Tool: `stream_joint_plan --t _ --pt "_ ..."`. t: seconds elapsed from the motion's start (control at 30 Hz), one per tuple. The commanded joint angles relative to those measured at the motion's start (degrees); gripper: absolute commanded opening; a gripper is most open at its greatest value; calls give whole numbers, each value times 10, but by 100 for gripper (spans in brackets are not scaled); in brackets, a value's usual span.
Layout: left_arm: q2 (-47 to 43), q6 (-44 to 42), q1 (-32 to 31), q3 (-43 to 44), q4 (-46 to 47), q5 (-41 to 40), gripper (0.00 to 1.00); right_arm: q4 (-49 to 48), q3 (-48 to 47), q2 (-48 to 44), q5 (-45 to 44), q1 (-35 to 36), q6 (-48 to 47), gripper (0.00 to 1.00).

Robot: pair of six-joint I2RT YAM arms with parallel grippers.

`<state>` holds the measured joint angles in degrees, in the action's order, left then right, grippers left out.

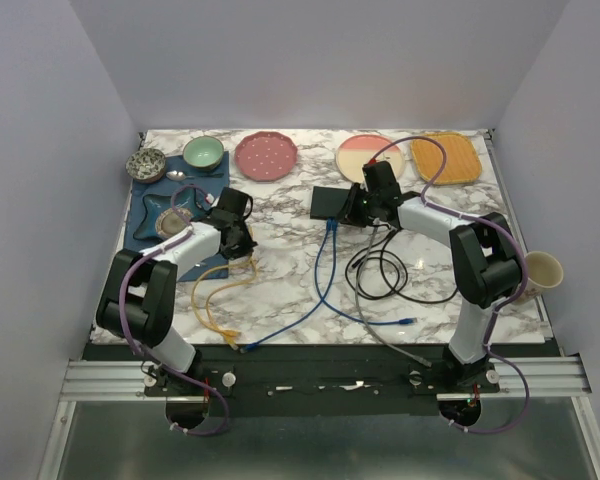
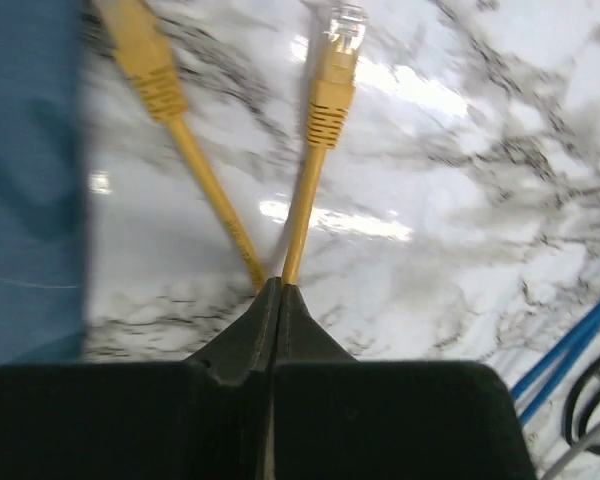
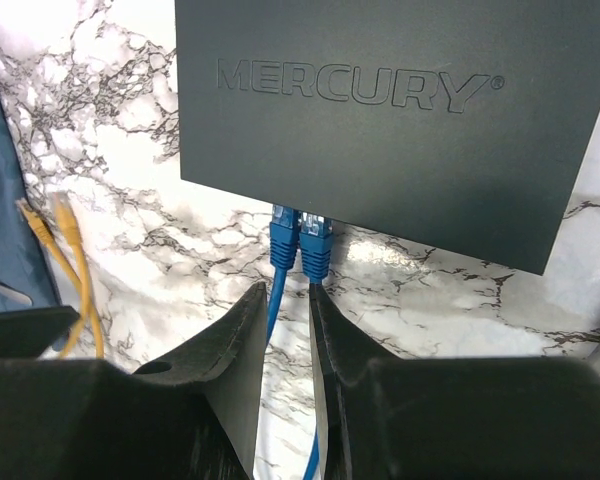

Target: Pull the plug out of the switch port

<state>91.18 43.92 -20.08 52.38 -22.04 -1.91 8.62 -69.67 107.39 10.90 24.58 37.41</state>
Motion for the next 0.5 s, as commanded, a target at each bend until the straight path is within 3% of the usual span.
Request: stream_joint_plan --t 0.0,0.1,0.17,0.2,0.27,0.3,0.47 --pt "-43 -22 16 17 -44 -54 8 -15 11 -17 -13 0 -8 32" --pt "-75 -10 7 23 -8 -29 45 -17 10 -20 -13 0 -6 32" --pt "-90 -1 -5 34 20 0 58 -17 8 -19 -15 0 -6 32" --pt "-92 5 -9 40 25 7 70 -16 6 -19 -15 0 -6 32" --pt "-88 21 -30 53 47 18 80 -17 2 -18 -15 0 -4 32" --pt "-87 31 -36 54 57 37 94 -16 -2 -18 -17 0 -4 32" --pt "-55 114 -51 2 208 136 97 -14 -32 -13 -56 -4 -2 32"
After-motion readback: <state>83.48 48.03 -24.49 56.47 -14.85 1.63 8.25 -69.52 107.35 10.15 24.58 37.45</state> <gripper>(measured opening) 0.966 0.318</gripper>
